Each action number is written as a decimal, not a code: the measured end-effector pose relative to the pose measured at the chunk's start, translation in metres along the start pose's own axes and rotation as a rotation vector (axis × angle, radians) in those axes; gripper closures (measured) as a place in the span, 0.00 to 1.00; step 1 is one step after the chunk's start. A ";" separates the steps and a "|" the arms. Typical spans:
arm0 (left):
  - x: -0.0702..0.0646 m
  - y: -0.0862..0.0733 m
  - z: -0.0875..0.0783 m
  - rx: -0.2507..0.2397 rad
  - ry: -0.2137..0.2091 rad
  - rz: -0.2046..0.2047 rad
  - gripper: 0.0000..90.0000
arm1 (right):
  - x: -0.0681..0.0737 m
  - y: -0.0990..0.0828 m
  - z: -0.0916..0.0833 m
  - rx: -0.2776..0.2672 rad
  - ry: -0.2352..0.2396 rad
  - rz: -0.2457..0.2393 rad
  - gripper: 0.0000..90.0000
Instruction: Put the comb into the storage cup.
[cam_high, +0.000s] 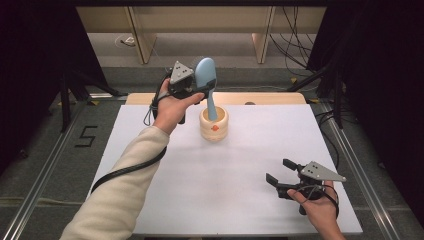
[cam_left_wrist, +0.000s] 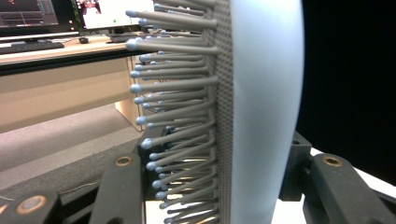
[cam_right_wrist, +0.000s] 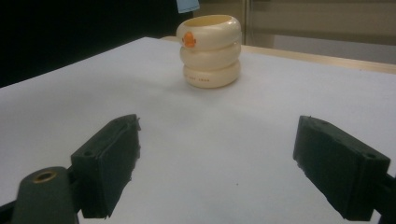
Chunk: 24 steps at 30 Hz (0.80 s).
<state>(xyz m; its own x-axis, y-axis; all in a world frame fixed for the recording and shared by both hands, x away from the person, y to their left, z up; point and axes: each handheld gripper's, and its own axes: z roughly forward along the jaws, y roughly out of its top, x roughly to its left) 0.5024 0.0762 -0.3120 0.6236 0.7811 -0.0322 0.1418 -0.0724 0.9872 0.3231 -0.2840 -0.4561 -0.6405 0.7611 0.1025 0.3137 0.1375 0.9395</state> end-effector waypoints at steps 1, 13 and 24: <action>0.001 0.000 0.000 0.002 0.003 0.001 0.55 | 0.000 0.000 0.000 -0.001 0.000 0.000 0.18; 0.006 0.003 0.007 0.000 0.020 -0.001 0.55 | 0.000 0.000 0.000 -0.003 0.001 0.000 0.18; 0.008 0.002 0.016 0.010 0.027 0.009 0.55 | 0.000 0.000 0.000 -0.001 0.001 0.000 0.18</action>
<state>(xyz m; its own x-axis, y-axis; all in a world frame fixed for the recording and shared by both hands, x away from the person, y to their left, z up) 0.5194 0.0724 -0.3124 0.6042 0.7966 -0.0191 0.1440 -0.0856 0.9859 0.3231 -0.2837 -0.4562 -0.6415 0.7602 0.1028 0.3130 0.1370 0.9398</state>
